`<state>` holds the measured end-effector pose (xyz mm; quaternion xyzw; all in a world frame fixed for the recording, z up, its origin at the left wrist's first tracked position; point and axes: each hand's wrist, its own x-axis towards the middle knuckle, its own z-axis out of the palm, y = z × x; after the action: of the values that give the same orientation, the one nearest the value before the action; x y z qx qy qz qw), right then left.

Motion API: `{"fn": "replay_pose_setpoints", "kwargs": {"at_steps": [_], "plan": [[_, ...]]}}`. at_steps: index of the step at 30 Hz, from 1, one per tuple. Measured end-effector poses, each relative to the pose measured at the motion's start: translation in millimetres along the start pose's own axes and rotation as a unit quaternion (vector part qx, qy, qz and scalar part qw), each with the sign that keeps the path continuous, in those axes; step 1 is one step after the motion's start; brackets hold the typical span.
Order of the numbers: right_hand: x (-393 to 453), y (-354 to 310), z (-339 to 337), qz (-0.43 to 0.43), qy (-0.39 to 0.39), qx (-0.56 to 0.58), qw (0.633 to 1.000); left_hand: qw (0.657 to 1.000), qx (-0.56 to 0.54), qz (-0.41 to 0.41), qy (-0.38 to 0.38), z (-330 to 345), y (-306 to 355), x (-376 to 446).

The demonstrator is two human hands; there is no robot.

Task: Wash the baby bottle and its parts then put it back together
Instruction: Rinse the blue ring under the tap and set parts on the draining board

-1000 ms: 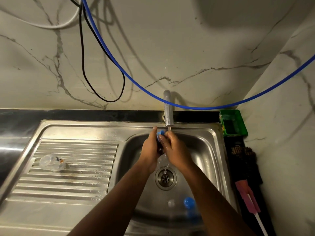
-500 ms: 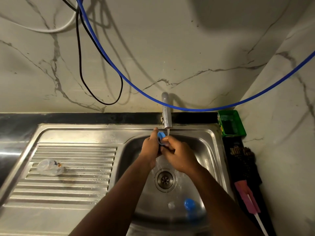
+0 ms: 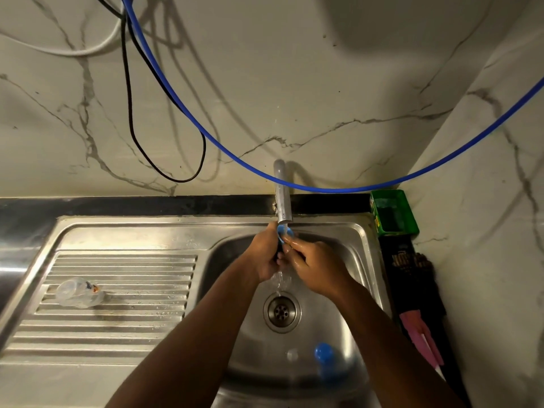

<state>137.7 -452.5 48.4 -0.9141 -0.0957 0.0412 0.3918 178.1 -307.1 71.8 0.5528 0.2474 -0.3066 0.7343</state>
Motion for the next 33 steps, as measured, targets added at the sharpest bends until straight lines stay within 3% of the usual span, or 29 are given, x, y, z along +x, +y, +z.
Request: {"fn": "replay_pose_setpoints", "kwargs": {"at_steps": [3,9,11,13,15,18,21,26,29,31,33], "plan": [[0.1,1.7,-3.1,-0.001,0.025,-0.062,0.998,0.999,0.037,0.007,-0.007,3.1,0.6,-1.5],[8.2,5.8,-2.9,-0.055,0.09,-0.025,0.994,0.999,0.012,0.03,-0.026,4.7,3.3,-3.2],[16.5,9.5,-4.3,-0.023,0.09,0.018,0.995,0.998,0.036,0.042,-0.023,0.3,-0.9,-2.5],[21.3,2.8,-6.7,0.028,0.041,0.124,0.991,0.994,0.086,0.068,-0.002,-1.0,-8.1,-4.3],[26.4,-3.0,-7.5,0.073,-0.002,0.204,0.976,0.987,0.094,0.127,0.028,-5.6,-14.9,-9.0],[36.2,-8.0,-8.3,0.135,0.017,0.245,0.96,0.971,0.082,0.222,0.015,-16.7,-20.9,-14.9],[40.8,-19.5,-3.6,0.156,0.063,0.239,0.956,0.967,0.106,0.231,0.005,-22.5,-28.2,-17.8],[36.3,-40.4,8.0,0.149,0.045,0.23,0.961,0.96,0.094,0.265,0.016,-28.3,-30.7,-20.8],[36.2,-41.4,14.9,0.156,0.055,0.146,0.975,0.951,0.124,0.284,0.016,-27.9,-31.0,-20.6],[42.0,-41.7,17.6,0.223,0.056,0.115,0.966,0.937,0.159,0.31,0.013,-25.5,-34.9,-18.1],[49.0,-45.6,14.8,0.326,0.028,0.231,0.916,0.915,0.201,0.348,0.024,-25.2,-38.7,-16.2]]}}
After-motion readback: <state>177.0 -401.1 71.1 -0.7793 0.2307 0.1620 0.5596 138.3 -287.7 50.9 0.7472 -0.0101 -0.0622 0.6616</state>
